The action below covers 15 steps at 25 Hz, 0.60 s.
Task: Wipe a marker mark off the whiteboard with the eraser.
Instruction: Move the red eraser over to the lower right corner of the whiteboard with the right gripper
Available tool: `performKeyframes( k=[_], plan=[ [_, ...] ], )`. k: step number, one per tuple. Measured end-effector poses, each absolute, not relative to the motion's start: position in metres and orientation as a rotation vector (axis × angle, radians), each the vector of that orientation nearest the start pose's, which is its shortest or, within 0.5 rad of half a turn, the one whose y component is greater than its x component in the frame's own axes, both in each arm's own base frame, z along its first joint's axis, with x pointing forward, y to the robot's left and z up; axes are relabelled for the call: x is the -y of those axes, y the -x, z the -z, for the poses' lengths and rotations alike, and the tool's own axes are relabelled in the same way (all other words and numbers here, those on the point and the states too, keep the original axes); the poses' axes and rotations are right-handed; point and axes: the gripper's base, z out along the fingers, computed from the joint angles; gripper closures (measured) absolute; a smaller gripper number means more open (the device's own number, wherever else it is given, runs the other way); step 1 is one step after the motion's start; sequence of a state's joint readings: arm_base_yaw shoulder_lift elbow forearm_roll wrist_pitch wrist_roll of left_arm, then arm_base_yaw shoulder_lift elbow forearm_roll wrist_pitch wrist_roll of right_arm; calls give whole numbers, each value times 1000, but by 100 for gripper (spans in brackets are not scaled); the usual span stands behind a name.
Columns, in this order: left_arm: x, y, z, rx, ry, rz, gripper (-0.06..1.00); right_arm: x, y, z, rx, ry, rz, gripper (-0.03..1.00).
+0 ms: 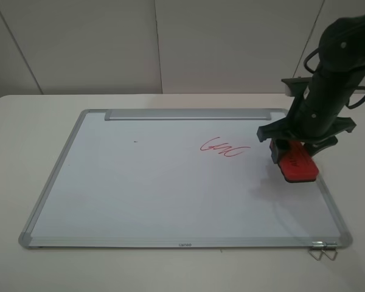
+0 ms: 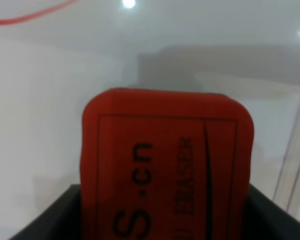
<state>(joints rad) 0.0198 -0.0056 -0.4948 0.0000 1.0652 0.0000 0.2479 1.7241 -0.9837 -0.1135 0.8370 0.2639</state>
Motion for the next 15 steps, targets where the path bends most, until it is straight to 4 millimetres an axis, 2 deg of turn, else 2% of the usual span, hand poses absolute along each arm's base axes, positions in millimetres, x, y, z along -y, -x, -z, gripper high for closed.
performKeyframes(
  k=[8, 15],
  plan=[
    [0, 5, -275, -2048, 20, -12, 17, -53, -269, -144, -2990, 2, 157, 45],
    [0, 5, -275, -2048, 20, -12, 17, -49, -259, -133, -2975, 32, 185, 45]
  ],
)
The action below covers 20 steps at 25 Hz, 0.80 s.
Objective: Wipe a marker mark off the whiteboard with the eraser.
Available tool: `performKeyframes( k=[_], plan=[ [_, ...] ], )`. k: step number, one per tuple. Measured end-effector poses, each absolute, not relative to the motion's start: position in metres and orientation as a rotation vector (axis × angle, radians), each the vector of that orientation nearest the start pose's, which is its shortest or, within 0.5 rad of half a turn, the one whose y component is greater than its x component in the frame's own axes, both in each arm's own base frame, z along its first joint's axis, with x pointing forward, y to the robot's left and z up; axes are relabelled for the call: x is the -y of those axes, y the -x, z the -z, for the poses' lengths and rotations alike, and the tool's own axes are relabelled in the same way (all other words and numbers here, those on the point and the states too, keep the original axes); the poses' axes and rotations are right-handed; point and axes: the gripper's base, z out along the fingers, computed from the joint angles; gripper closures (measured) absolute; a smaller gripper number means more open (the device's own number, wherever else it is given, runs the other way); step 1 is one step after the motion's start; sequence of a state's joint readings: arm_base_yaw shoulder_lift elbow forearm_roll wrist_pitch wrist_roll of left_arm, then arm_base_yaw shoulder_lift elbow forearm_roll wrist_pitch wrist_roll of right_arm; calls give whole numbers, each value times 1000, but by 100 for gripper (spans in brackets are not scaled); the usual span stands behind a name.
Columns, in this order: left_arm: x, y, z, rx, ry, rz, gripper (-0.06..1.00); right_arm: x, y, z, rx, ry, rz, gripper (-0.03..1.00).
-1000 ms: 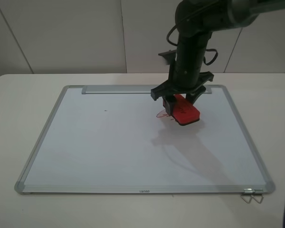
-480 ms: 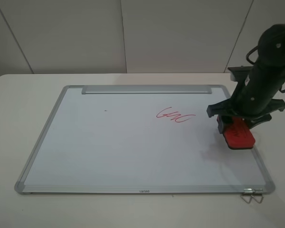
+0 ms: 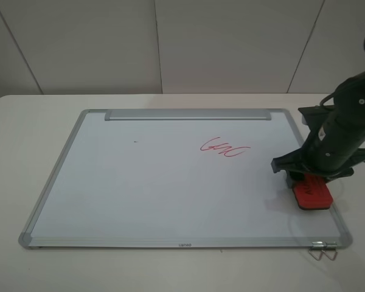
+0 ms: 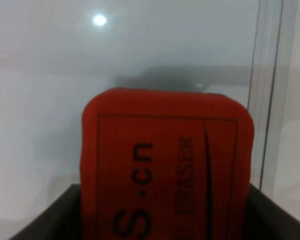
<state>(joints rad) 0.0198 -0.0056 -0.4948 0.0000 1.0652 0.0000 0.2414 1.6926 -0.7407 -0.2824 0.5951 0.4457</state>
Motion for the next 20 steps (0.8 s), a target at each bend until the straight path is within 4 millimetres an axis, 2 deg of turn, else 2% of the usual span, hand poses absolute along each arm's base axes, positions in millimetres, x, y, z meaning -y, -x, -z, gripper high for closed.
performKeyframes(
  k=[7, 8, 11, 13, 17, 20],
  plan=[
    [0, 5, -275, -2048, 20, -12, 17, -55, -249, -125, -2986, 81, 178, 45],
    [0, 5, -275, -2048, 20, -12, 17, -54, -248, -124, -2989, 82, 178, 43],
    [0, 5, -275, -2048, 20, -12, 17, -55, -249, -125, -2982, 83, 174, 24],
    [0, 5, -275, -2048, 20, -12, 17, -55, -249, -127, -2972, 84, 169, 18],
    [0, 5, -275, -2048, 20, -12, 17, -52, -246, -143, -2938, 92, 167, 15],
    [0, 5, -275, -2048, 20, -12, 17, -38, -239, -164, -2928, 54, 158, 14]
  ],
)
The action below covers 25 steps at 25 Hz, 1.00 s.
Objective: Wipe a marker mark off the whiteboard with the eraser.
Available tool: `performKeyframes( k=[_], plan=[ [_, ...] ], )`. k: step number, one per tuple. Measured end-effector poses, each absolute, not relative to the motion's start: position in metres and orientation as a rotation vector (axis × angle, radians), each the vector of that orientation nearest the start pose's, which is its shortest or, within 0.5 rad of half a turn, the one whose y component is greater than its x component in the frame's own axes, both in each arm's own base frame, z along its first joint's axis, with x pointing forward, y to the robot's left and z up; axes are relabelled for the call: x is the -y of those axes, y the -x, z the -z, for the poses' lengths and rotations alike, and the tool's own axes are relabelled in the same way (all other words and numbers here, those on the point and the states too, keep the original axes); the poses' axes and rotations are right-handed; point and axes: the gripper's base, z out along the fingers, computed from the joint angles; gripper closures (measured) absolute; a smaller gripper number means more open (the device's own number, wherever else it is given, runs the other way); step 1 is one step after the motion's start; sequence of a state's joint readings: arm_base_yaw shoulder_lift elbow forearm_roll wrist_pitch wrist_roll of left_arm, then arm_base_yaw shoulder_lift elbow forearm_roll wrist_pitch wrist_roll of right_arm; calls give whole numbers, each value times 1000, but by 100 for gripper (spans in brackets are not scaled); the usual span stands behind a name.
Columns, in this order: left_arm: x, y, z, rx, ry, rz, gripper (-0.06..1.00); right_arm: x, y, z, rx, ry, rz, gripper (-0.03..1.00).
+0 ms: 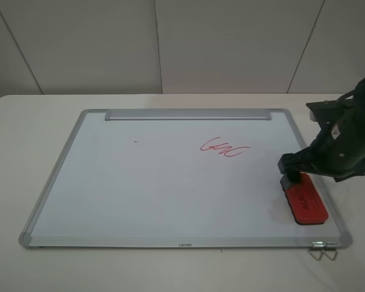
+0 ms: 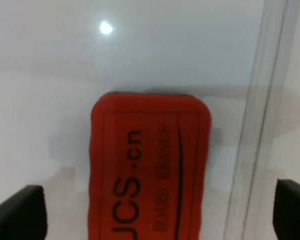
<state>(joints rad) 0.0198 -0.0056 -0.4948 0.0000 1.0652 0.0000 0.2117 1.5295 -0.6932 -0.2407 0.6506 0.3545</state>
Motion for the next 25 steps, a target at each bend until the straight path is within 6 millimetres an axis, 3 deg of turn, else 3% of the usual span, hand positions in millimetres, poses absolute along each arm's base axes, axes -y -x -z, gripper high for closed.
performKeyframes(
  k=[5, 8, 11, 14, 20, 25],
  plan=[
    [0, 5, -275, -2048, 20, -12, 17, -4, -211, -213, -2893, -40, 108, 14],
    [0, 5, -275, -2048, 20, -12, 17, 6, -185, -251, -2738, -88, 70, 14],
    [0, 5, -275, -2048, 20, -12, 17, 8, -145, -289, -2548, -79, 77, 14],
    [0, 5, -275, -2048, 20, -12, 17, 8, -100, -314, -2379, -70, 91, 14],
    [0, 5, -275, -2048, 20, -12, 17, 11, -26, -335, -2046, -73, 133, 14],
    [0, 5, -275, -2048, 20, -12, 17, 8, 3, -336, -1925, -79, 85, 14]
  ],
)
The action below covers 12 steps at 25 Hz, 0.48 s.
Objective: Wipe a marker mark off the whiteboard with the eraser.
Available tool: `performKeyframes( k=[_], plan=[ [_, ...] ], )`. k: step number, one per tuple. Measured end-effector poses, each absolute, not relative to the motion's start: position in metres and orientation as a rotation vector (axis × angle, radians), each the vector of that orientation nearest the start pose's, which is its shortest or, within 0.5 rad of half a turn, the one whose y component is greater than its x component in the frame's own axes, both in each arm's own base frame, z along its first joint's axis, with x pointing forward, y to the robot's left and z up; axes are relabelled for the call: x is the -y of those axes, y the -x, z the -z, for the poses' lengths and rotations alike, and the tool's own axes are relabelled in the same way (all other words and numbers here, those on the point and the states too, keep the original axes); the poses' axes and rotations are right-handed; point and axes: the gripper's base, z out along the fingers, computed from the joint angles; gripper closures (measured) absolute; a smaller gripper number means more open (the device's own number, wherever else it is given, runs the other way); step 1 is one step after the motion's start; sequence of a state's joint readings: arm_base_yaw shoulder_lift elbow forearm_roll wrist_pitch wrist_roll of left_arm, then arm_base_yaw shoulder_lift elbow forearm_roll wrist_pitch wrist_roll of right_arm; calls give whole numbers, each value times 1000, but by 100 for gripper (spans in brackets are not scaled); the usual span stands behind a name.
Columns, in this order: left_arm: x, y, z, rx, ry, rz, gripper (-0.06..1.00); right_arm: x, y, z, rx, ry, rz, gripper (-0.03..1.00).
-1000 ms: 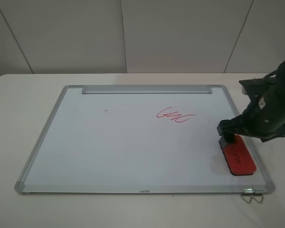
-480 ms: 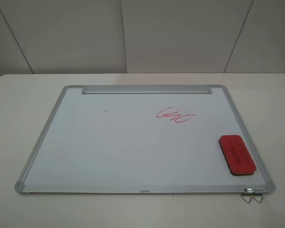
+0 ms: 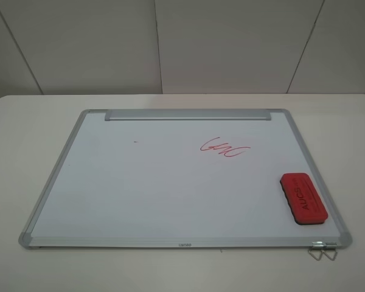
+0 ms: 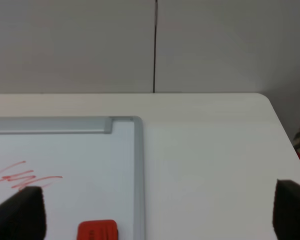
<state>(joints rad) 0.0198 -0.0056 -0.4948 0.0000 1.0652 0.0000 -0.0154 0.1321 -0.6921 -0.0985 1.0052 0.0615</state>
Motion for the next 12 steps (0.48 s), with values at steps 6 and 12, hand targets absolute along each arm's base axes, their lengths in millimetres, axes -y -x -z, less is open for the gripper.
performKeyframes(
  k=[6, 12],
  plan=[
    [0, 5, -275, -2048, 20, -12, 17, 2, 9, -316, -1942, -77, 7, 14],
    [0, 5, -275, -2048, 20, -12, 17, 1, -2, -283, -2075, -80, -15, 14]
  ],
)
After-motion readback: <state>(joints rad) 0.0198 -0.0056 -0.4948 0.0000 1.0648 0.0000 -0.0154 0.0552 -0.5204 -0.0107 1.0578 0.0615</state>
